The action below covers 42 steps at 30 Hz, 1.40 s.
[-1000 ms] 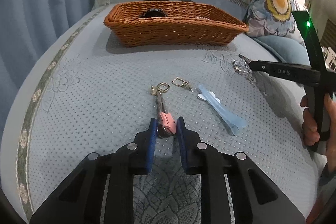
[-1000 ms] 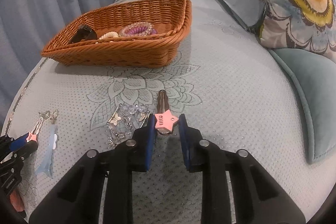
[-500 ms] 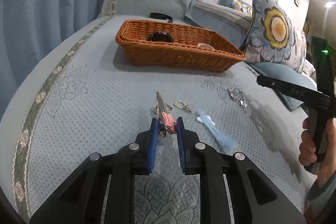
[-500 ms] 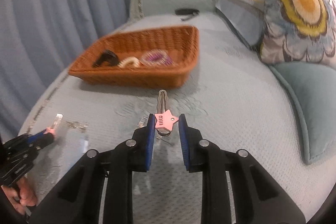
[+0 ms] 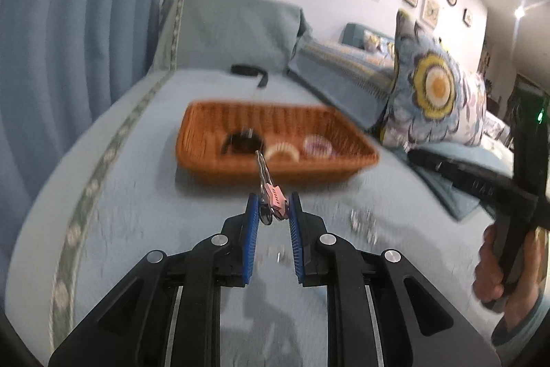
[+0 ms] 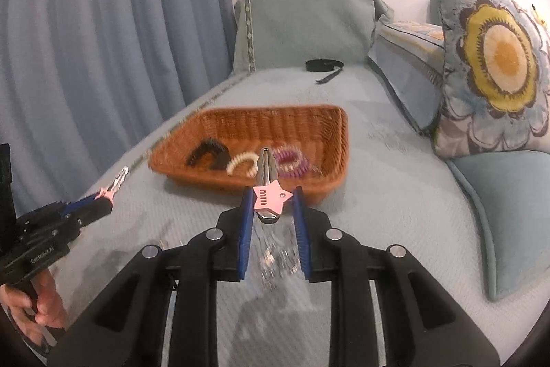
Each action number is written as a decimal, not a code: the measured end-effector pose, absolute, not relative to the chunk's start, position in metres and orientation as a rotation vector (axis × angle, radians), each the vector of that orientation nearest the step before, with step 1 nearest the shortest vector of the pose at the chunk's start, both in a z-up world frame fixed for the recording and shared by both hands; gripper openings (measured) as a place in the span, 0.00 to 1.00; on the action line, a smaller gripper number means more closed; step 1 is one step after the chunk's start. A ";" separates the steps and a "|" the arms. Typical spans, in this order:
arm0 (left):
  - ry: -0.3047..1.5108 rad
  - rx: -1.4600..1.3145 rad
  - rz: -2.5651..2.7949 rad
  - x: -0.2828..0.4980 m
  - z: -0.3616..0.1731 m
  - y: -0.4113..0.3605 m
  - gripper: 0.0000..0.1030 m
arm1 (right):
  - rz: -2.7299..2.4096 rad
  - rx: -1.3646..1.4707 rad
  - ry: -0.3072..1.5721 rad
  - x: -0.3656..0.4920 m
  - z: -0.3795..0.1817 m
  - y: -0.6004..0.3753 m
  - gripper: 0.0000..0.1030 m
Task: Organize jewelry
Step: 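Carry the keys into the basket with the left tool while the right tool drops the star keychain in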
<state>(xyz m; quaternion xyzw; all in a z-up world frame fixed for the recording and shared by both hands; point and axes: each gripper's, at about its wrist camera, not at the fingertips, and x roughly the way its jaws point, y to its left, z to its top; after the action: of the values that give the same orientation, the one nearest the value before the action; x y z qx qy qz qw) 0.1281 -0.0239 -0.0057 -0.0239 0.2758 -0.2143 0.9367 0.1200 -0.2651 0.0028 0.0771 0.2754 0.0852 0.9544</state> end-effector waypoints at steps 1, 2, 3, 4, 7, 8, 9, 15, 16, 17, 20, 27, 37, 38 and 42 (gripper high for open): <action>0.547 -0.047 -0.444 0.136 0.002 -0.028 0.15 | 0.177 0.162 0.556 0.127 0.007 -0.265 0.19; 0.537 -0.043 -0.445 0.143 0.007 -0.031 0.15 | 0.172 0.157 0.551 0.132 0.011 -0.264 0.19; 0.525 -0.039 -0.445 0.152 0.012 -0.035 0.15 | 0.162 0.148 0.544 0.141 0.016 -0.263 0.19; 0.520 -0.036 -0.446 0.162 0.016 -0.041 0.15 | 0.166 0.150 0.543 0.152 0.021 -0.263 0.19; 0.508 -0.026 -0.458 0.188 0.020 -0.055 0.15 | 0.214 0.203 0.562 0.186 0.028 -0.265 0.19; 0.508 -0.027 -0.466 0.194 0.020 -0.058 0.15 | 0.247 0.236 0.572 0.195 0.028 -0.267 0.19; 0.511 -0.034 -0.480 0.203 0.019 -0.062 0.15 | 0.267 0.273 0.585 0.207 0.027 -0.270 0.19; 0.564 -0.054 -0.533 0.247 -0.003 -0.080 0.15 | 0.203 0.305 0.685 0.264 0.002 -0.270 0.19; 0.576 -0.053 -0.539 0.253 -0.008 -0.083 0.15 | 0.195 0.304 0.697 0.268 -0.001 -0.269 0.19; 0.582 -0.053 -0.544 0.257 -0.010 -0.083 0.15 | 0.183 0.298 0.719 0.275 -0.008 -0.267 0.19; 0.601 -0.067 -0.579 0.264 -0.018 -0.083 0.15 | 0.162 0.291 0.768 0.289 -0.023 -0.266 0.19; 0.661 -0.044 -0.598 0.273 -0.036 -0.093 0.17 | 0.128 0.262 0.820 0.298 -0.041 -0.257 0.20; 0.592 -0.135 -0.592 0.247 -0.009 -0.059 0.33 | 0.156 0.284 0.776 0.272 -0.022 -0.264 0.21; 0.590 -0.136 -0.592 0.242 -0.005 -0.056 0.33 | 0.160 0.286 0.771 0.267 -0.018 -0.264 0.21; 0.573 -0.129 -0.585 0.220 0.007 -0.042 0.34 | 0.174 0.260 0.726 0.235 0.000 -0.257 0.21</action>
<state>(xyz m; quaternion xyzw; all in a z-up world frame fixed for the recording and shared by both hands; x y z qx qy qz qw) 0.2205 -0.0418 0.0074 -0.0624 0.2786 -0.2840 0.9153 0.2347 -0.2571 -0.0001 0.1267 0.3538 0.0845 0.9228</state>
